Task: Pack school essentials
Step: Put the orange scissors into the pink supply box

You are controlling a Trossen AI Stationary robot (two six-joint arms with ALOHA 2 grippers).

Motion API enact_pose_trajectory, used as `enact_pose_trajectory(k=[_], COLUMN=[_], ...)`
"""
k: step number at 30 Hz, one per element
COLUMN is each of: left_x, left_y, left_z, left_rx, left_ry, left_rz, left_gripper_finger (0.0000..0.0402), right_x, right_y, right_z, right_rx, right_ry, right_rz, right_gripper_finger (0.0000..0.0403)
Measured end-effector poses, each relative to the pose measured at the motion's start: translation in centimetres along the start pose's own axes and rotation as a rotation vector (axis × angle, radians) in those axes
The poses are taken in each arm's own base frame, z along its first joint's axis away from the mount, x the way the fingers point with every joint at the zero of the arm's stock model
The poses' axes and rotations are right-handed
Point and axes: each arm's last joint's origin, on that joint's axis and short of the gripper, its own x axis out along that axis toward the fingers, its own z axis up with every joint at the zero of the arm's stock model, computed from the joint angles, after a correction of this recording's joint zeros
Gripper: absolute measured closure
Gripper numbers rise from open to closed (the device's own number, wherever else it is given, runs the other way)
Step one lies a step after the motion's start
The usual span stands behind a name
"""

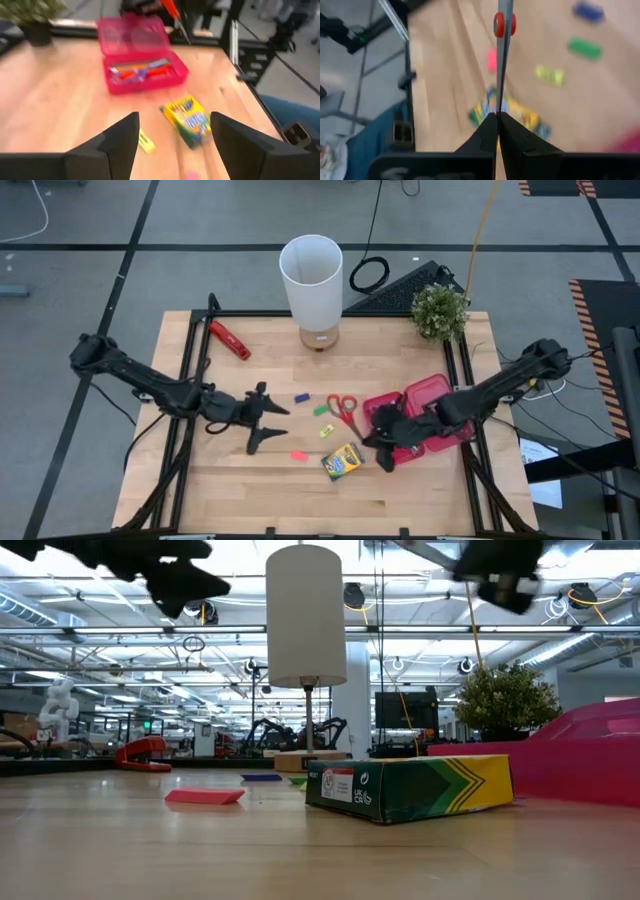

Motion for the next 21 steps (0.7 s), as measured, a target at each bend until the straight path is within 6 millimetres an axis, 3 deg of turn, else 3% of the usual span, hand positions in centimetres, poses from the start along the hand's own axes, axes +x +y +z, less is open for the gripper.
enact_pose_trajectory(k=[10,21], left_x=[1.0,1.9], left_y=[-2.8,-3.6], left_z=[-1.9,-2.2], left_rx=[0.028,0.039], left_ry=[0.077,0.04], left_rz=[-0.093,-0.121], left_gripper_finger=[0.019,0.0198], right_x=[-3.2,-4.2], right_y=[-1.1,-5.1], right_z=[-3.5,-7.3], right_rx=[0.207,0.375], right_ry=[0.225,0.234], right_rz=[-0.085,-0.152], right_gripper_finger=[0.0403,0.0403])
